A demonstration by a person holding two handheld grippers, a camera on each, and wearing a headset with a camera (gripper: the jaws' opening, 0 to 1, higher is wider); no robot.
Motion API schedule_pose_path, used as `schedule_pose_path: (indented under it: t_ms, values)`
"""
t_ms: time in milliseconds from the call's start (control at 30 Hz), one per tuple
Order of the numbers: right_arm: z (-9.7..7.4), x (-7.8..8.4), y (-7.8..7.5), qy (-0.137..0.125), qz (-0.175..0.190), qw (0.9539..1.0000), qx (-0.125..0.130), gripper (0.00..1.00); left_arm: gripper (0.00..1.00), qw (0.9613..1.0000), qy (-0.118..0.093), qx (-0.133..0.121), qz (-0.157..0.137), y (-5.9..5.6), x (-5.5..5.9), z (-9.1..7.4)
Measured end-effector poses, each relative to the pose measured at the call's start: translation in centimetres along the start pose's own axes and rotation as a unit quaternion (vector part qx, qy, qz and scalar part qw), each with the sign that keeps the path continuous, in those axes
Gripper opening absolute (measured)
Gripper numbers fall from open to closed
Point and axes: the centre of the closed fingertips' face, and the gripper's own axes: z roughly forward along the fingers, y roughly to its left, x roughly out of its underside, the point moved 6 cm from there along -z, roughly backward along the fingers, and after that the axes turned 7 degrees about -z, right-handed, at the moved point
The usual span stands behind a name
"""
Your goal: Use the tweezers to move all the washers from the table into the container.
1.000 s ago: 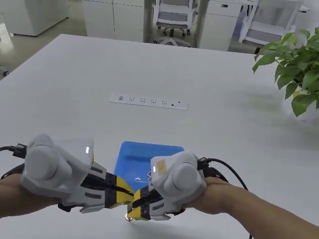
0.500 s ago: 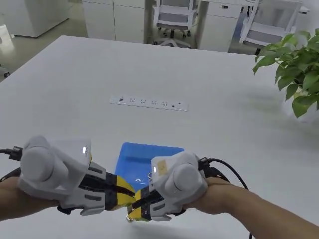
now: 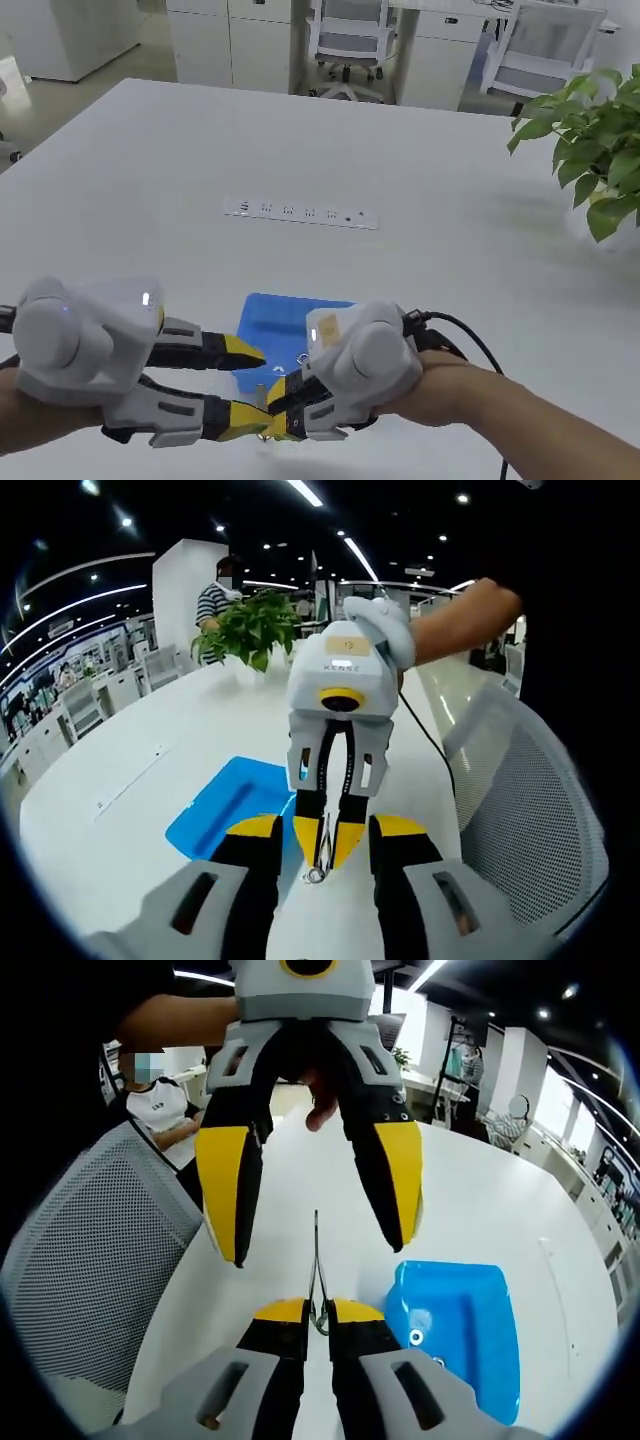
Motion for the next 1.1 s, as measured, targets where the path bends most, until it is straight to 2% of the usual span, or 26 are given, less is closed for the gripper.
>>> schedule_pose_path:
  t_ms: [333,600,900,1100]
  values:
    - [-1.3,-0.8,-0.4,-0.002,0.006,1.0,0.007,0.08,0.71,0.9988,-0.013,-0.033,-0.033,-0.1,1.0,-0.5]
    - [-2.6,-1.8,-1.0,-0.006,0.005,0.9998,0.016,0.08,0.82,0.9977,-0.019,-0.045,-0.047,-0.5,1.0,-0.6]
    - [-4.4,-2.5,-2.1,-0.014,0.002,0.9992,0.038,0.08,0.97,0.9964,-0.031,-0.059,-0.053,-0.4,1.3,-1.1]
    - [-5.1,-2.5,-2.8,-0.018,0.002,0.9986,0.05,0.08,0.99,0.9954,-0.031,-0.063,-0.065,-0.5,1.5,-1.4]
